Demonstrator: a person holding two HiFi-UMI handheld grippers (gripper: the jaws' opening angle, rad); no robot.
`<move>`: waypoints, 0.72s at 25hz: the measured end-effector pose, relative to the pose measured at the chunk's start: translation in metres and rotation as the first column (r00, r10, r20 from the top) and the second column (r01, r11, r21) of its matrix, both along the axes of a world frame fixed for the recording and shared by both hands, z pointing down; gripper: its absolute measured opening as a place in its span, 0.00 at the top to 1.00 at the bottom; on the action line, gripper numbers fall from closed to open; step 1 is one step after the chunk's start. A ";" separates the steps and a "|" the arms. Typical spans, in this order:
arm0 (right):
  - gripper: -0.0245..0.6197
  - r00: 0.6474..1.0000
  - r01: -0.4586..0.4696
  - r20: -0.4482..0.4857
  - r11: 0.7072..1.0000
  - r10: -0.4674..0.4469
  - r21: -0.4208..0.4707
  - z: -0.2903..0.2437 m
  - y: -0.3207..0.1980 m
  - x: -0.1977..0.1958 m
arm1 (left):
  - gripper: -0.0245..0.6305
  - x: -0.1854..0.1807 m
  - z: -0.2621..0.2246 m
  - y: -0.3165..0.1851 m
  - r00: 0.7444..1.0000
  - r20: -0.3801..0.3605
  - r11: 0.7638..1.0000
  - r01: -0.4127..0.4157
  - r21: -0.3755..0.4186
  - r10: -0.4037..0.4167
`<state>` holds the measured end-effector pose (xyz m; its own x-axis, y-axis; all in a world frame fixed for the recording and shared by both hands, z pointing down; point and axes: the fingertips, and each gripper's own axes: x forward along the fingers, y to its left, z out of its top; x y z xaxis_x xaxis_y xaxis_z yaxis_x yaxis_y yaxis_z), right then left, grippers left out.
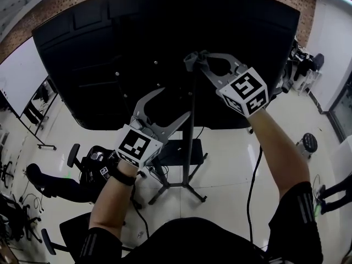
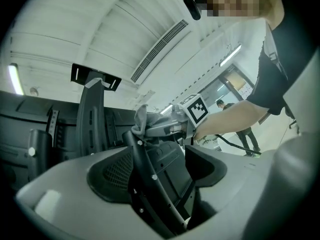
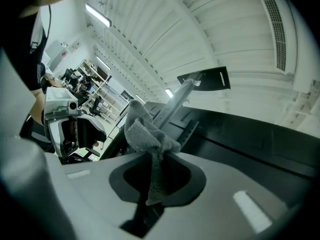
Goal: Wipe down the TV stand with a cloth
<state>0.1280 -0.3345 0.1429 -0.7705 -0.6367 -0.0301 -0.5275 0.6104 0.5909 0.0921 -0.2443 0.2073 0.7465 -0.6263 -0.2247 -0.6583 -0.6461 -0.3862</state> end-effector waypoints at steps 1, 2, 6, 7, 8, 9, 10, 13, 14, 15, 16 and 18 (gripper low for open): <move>0.90 1.000 0.009 -0.005 1.000 -0.009 -0.004 0.005 0.001 0.000 | 0.43 0.003 0.005 -0.002 1.000 0.001 1.000 0.004 -0.009 -0.004; 0.90 1.000 0.017 -0.015 1.000 -0.017 -0.007 0.011 0.001 0.000 | 0.43 0.005 0.011 -0.003 1.000 0.003 1.000 0.008 -0.018 -0.008; 0.90 0.999 0.037 -0.032 0.999 -0.038 -0.026 0.039 -0.001 -0.002 | 0.43 0.004 0.030 -0.011 1.000 0.004 0.998 0.031 -0.056 -0.031; 0.90 0.999 0.041 -0.033 0.998 -0.042 -0.040 0.046 -0.002 -0.001 | 0.43 0.005 0.034 -0.012 0.999 -0.001 0.997 0.035 -0.064 -0.035; 0.90 0.998 0.044 -0.039 0.998 -0.046 -0.055 0.054 -0.002 0.000 | 0.43 0.007 0.038 -0.013 0.999 -0.006 0.997 0.034 -0.071 -0.035; 0.90 0.998 0.045 -0.047 0.997 -0.048 -0.068 0.063 -0.002 0.002 | 0.43 0.009 0.042 -0.014 0.999 -0.010 0.996 0.031 -0.078 -0.032; 0.90 0.997 0.044 -0.055 0.996 -0.048 -0.079 0.072 -0.002 0.003 | 0.43 0.011 0.047 -0.015 1.000 -0.009 0.996 0.028 -0.082 -0.029; 0.90 0.996 0.041 -0.071 0.993 -0.049 -0.114 0.099 -0.003 0.004 | 0.43 0.011 0.064 -0.019 0.999 0.014 0.995 0.044 -0.088 -0.043; 0.90 0.996 0.040 -0.073 0.991 -0.050 -0.128 0.109 -0.004 0.003 | 0.43 0.011 0.070 -0.021 0.999 0.018 0.994 0.049 -0.095 -0.048; 0.90 0.996 0.042 -0.073 0.989 -0.052 -0.141 0.118 -0.004 0.003 | 0.43 0.011 0.076 -0.022 0.999 0.019 0.993 0.050 -0.104 -0.048; 0.90 0.996 0.044 -0.072 0.987 -0.055 -0.153 0.125 -0.004 0.002 | 0.43 0.012 0.081 -0.023 0.999 0.020 0.992 0.046 -0.116 -0.044; 0.90 0.996 0.041 -0.073 0.984 -0.054 -0.172 0.139 -0.005 0.002 | 0.43 0.014 0.091 -0.024 0.999 0.017 0.989 0.037 -0.141 -0.035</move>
